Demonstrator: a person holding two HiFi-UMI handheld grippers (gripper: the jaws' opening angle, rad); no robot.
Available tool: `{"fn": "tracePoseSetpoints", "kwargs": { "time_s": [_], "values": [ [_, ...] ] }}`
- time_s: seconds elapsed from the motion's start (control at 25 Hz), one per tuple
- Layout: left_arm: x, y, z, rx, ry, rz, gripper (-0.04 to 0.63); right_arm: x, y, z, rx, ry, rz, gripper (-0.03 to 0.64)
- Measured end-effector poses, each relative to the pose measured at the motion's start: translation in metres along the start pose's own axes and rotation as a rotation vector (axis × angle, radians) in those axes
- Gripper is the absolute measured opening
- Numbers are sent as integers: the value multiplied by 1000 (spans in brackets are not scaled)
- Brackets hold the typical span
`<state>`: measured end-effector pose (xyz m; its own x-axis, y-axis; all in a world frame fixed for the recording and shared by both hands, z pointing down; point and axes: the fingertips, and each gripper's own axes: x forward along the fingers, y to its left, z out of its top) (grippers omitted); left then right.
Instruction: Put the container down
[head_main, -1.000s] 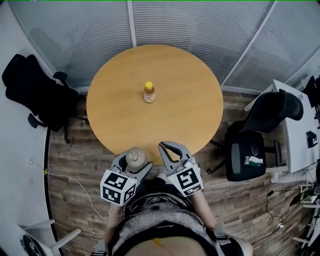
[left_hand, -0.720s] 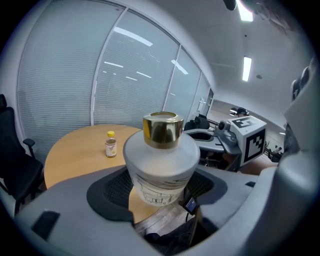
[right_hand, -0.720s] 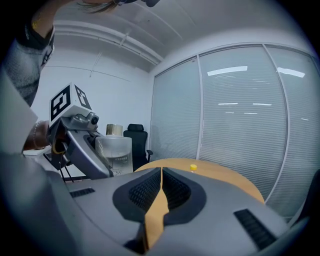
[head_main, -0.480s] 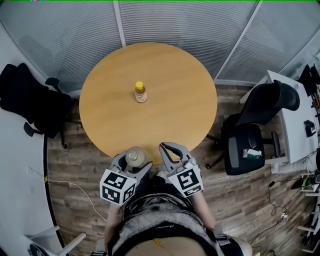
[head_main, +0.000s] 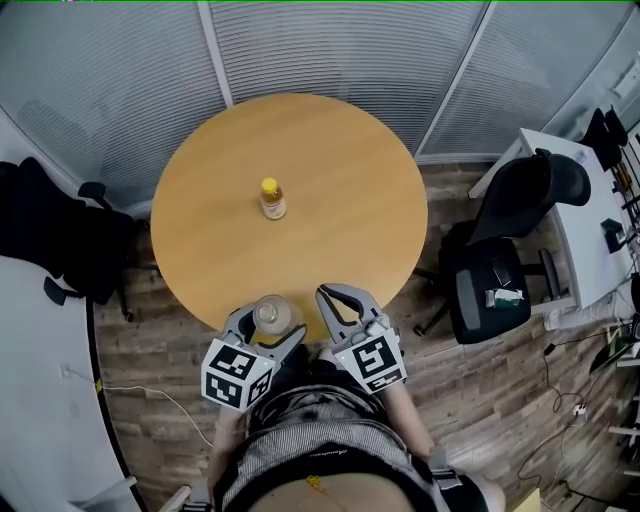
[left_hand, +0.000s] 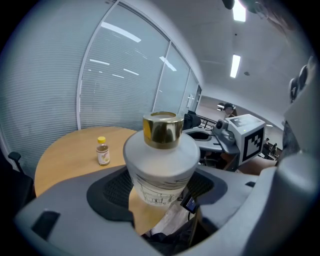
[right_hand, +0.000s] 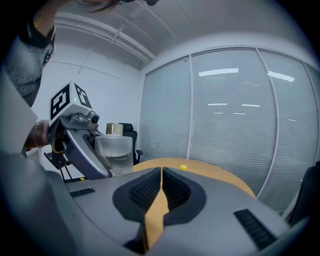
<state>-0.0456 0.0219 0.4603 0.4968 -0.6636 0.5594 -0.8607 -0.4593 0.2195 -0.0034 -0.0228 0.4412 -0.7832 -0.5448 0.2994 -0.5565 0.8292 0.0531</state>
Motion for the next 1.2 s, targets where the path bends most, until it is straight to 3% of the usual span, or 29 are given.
{"fn": "tracePoseSetpoints", "kwargs": {
  "time_s": [1.2],
  "values": [
    [6, 78, 20, 58, 28, -113, 339, 75, -3, 17, 7, 30, -88, 21]
  ]
}}
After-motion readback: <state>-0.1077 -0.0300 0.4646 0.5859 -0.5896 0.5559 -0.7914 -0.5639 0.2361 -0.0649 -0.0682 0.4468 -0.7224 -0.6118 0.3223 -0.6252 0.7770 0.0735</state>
